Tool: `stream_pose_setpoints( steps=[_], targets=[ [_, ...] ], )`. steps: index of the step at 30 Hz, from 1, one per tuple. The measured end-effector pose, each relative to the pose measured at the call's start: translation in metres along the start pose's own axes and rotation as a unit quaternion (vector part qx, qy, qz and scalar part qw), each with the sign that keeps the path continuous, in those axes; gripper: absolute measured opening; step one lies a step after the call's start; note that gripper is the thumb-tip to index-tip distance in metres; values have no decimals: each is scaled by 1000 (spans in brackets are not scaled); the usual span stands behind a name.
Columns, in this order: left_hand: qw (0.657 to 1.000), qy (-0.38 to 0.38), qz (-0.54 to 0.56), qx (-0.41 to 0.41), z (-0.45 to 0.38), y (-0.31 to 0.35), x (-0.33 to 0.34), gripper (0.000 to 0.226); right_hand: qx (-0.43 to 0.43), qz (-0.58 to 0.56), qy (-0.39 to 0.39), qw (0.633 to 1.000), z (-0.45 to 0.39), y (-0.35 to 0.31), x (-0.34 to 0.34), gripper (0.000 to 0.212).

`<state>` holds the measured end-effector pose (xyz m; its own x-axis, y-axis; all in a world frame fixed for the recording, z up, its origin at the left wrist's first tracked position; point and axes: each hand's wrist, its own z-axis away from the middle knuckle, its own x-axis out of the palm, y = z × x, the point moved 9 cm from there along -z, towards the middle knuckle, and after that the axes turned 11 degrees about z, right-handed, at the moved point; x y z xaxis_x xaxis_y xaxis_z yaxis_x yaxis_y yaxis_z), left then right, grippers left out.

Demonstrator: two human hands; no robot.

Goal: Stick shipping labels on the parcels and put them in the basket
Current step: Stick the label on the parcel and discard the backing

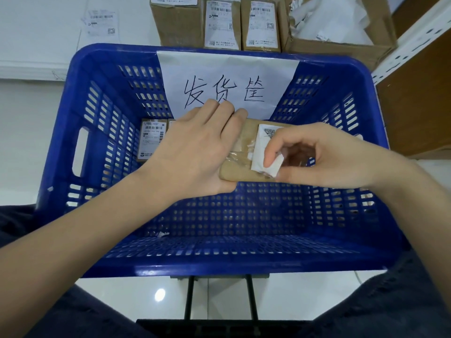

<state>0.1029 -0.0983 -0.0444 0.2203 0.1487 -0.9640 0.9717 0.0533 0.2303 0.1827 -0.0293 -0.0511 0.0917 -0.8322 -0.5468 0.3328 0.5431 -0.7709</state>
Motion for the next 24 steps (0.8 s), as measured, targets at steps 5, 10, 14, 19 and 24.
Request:
stream_pose_setpoints(
  steps=[5, 10, 14, 19, 24],
  targets=[
    [1000, 7, 3, 0, 0, 0, -2, 81, -8, -9, 19, 1000, -1, -1, -3, 22],
    [1000, 13, 15, -3, 1, 1, 0, 82, -6, -24, 38, 999, -2, -1, -3, 30],
    [999, 21, 19, -17, -1, -6, -1, 83, -1, -52, 138, 989, -3, -2, -9, 22],
    [1000, 22, 20, -11, 0, -4, 0, 83, -4, -55, 145, 988, -3, -5, -9, 21],
    [999, 30, 21, -18, 0, -7, -3, 81, -20, -18, 128, 991, -2, -7, -10, 20]
  ],
)
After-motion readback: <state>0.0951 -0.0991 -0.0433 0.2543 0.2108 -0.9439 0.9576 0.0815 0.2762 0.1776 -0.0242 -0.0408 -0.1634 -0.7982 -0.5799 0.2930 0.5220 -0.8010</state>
